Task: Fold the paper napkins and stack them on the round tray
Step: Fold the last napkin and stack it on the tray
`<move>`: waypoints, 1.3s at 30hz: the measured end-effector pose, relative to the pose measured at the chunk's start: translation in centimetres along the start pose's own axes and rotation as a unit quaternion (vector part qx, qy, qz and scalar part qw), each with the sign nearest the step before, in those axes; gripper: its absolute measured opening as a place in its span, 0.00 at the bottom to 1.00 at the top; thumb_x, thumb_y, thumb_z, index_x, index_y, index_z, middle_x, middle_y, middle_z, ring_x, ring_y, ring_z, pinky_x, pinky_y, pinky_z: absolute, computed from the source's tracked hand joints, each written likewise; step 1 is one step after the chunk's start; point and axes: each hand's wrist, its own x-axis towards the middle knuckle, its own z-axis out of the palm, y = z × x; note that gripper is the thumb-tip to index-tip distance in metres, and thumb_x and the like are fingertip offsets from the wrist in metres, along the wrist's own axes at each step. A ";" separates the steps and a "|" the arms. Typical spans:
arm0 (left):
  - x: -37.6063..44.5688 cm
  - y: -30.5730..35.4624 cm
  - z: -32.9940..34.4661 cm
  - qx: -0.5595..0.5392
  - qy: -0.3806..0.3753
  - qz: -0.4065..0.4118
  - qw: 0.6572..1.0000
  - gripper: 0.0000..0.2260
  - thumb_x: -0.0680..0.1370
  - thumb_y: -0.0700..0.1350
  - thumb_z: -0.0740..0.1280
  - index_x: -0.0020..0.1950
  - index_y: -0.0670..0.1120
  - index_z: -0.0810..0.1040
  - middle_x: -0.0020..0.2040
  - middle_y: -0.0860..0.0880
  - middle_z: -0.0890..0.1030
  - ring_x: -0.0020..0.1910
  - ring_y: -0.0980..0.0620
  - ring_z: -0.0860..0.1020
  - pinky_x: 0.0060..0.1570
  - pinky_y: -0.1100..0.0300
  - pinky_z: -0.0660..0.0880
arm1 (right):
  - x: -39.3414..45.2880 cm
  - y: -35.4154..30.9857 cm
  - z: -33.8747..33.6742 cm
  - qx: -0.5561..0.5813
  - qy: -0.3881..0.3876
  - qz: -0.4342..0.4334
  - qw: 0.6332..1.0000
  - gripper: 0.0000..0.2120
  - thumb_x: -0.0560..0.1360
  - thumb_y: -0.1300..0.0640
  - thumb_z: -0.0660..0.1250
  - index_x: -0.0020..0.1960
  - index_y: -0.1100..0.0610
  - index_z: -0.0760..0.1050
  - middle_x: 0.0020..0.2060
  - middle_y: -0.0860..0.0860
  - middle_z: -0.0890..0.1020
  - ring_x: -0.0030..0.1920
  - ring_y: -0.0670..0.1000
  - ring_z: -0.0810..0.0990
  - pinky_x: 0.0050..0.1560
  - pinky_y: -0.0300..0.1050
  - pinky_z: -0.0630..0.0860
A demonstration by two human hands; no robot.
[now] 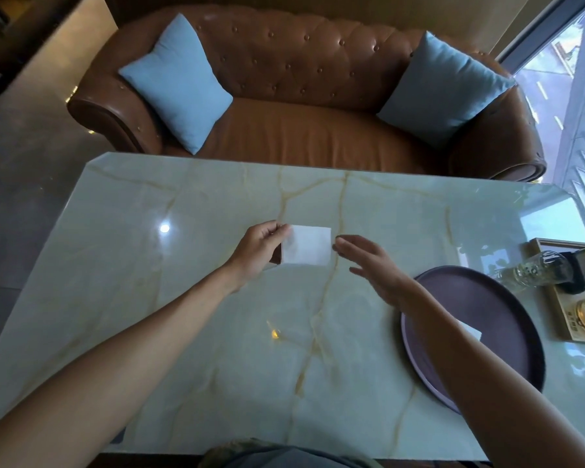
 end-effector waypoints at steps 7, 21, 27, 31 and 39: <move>0.3 -0.1 1.2 -0.007 0.005 -0.058 0.998 0.09 0.83 0.45 0.64 0.48 0.41 0.79 0.42 0.44 0.79 0.41 0.48 0.78 0.36 0.61 0.79 | 0.1 1.5 2.9 0.067 0.048 0.011 0.997 0.08 0.78 0.57 0.70 0.56 0.60 0.82 0.46 0.54 0.84 0.48 0.52 0.80 0.55 0.49 0.74; 0.0 -3.1 4.5 0.315 -0.080 0.041 0.945 0.22 0.71 0.44 0.76 0.64 0.55 0.79 0.55 0.48 0.77 0.46 0.53 0.78 0.51 0.62 0.75 | -1.5 3.2 0.8 0.037 0.115 0.009 0.993 0.10 0.76 0.57 0.70 0.55 0.54 0.86 0.53 0.49 0.86 0.56 0.50 0.82 0.56 0.46 0.75; 0.6 -3.6 6.6 0.340 -0.083 0.067 0.934 0.10 0.79 0.50 0.69 0.59 0.54 0.83 0.53 0.47 0.72 0.52 0.53 0.74 0.57 0.61 0.72 | -2.7 3.6 -2.4 0.072 0.072 0.047 0.994 0.17 0.75 0.60 0.72 0.64 0.56 0.82 0.58 0.51 0.85 0.59 0.51 0.80 0.57 0.46 0.72; 1.2 -3.0 8.3 0.338 -0.123 0.084 0.929 0.09 0.80 0.47 0.67 0.58 0.52 0.84 0.53 0.51 0.78 0.52 0.56 0.77 0.54 0.62 0.71 | -3.4 4.5 -3.8 0.053 0.081 0.048 0.994 0.19 0.75 0.64 0.72 0.65 0.57 0.81 0.52 0.52 0.83 0.51 0.50 0.79 0.50 0.43 0.72; 1.1 -1.9 11.8 0.332 -0.200 0.070 0.919 0.09 0.82 0.47 0.64 0.57 0.51 0.84 0.49 0.54 0.85 0.48 0.54 0.82 0.51 0.58 0.76 | -4.6 6.9 -6.7 -0.195 0.134 0.006 0.972 0.08 0.72 0.54 0.75 0.51 0.49 0.82 0.49 0.54 0.83 0.44 0.49 0.79 0.45 0.41 0.71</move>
